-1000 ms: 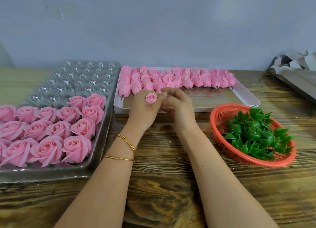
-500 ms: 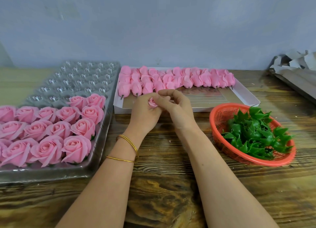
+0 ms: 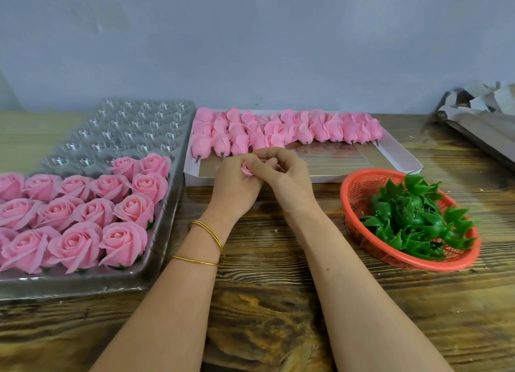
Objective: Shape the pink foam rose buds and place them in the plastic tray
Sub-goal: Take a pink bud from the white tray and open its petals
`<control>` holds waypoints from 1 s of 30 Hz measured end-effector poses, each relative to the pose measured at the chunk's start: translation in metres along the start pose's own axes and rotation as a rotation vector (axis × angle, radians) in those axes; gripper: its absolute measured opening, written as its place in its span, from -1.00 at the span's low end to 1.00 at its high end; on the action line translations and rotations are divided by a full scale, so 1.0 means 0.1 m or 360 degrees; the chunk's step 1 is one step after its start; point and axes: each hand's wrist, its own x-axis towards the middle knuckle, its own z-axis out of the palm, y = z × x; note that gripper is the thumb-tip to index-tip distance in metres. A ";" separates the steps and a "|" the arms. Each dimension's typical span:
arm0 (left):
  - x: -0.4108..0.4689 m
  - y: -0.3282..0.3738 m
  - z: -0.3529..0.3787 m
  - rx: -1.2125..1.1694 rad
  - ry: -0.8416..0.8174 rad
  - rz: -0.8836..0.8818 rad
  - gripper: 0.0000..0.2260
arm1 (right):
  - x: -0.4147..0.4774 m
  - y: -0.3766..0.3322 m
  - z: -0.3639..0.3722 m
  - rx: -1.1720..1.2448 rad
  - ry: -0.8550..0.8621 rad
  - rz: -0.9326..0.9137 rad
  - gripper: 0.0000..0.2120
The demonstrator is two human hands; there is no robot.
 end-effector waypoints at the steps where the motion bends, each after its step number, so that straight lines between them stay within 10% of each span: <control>1: 0.00 0.00 0.00 -0.0014 -0.0016 -0.0010 -0.83 | 0.00 0.00 0.00 -0.0025 0.0010 -0.0011 -0.83; 20: 0.01 -0.02 0.03 0.0060 0.0132 -0.0170 -0.77 | 0.00 0.00 0.02 0.0046 -0.0048 -0.0034 -0.98; 30: 0.05 -0.01 0.03 -0.0413 0.0398 -0.0186 -0.69 | 0.00 0.01 0.05 -0.0059 -0.0131 -0.0044 -0.70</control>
